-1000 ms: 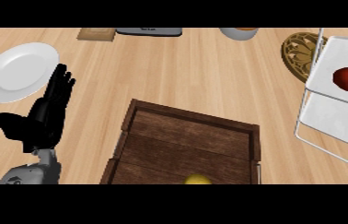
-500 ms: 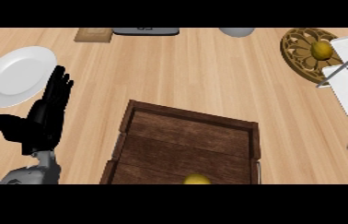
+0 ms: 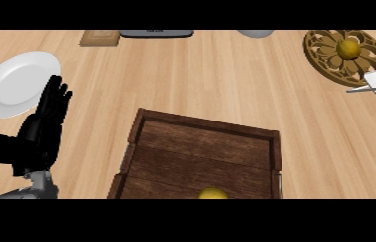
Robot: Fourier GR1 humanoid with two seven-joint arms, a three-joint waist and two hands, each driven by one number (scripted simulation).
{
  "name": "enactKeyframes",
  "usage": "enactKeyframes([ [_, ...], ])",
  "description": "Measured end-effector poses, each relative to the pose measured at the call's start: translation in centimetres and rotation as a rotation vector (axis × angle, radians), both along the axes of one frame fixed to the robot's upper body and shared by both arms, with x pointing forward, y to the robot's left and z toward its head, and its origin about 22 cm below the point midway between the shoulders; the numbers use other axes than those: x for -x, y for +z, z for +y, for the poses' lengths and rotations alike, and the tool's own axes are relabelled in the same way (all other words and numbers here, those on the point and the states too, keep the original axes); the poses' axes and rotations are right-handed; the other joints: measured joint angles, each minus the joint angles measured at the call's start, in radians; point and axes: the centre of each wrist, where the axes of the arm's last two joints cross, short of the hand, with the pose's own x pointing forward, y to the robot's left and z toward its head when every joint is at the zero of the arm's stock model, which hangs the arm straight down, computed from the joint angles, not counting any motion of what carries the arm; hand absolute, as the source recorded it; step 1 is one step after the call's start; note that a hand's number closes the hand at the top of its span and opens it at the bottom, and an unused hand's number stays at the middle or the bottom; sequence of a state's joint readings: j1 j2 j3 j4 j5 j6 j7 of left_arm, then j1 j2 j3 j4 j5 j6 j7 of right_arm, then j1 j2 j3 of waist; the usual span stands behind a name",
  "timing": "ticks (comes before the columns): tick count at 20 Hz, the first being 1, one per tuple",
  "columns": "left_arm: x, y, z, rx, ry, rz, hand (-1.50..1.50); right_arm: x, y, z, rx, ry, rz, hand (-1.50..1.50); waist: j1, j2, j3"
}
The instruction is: Pick the bell pepper from the tray and place it in the tiered shelf
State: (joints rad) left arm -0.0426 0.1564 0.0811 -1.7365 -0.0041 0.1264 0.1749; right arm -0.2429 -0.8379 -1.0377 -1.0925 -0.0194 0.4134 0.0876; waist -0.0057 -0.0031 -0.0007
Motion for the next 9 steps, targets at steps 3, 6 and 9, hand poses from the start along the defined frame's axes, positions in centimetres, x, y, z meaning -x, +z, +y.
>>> enactKeyframes([
  [3, -0.3, 0.0, -0.6, 0.001, -0.003, 0.001, 0.00, 2.1, 0.1, -2.3, -0.013, 0.013, 0.006, -1.50, 0.001, 0.002, 0.001],
  [6, -0.4, -0.1, -0.3, 0.005, -0.004, 0.005, 0.00, 4.3, 0.1, -4.2, -0.023, 0.035, 0.004, -1.50, 0.002, 0.003, 0.002],
  [9, -0.9, -0.1, -0.7, 0.008, -0.010, 0.012, 0.00, 5.4, -0.1, -5.4, -0.030, 0.052, -0.002, -1.50, 0.005, 0.004, 0.002],
])
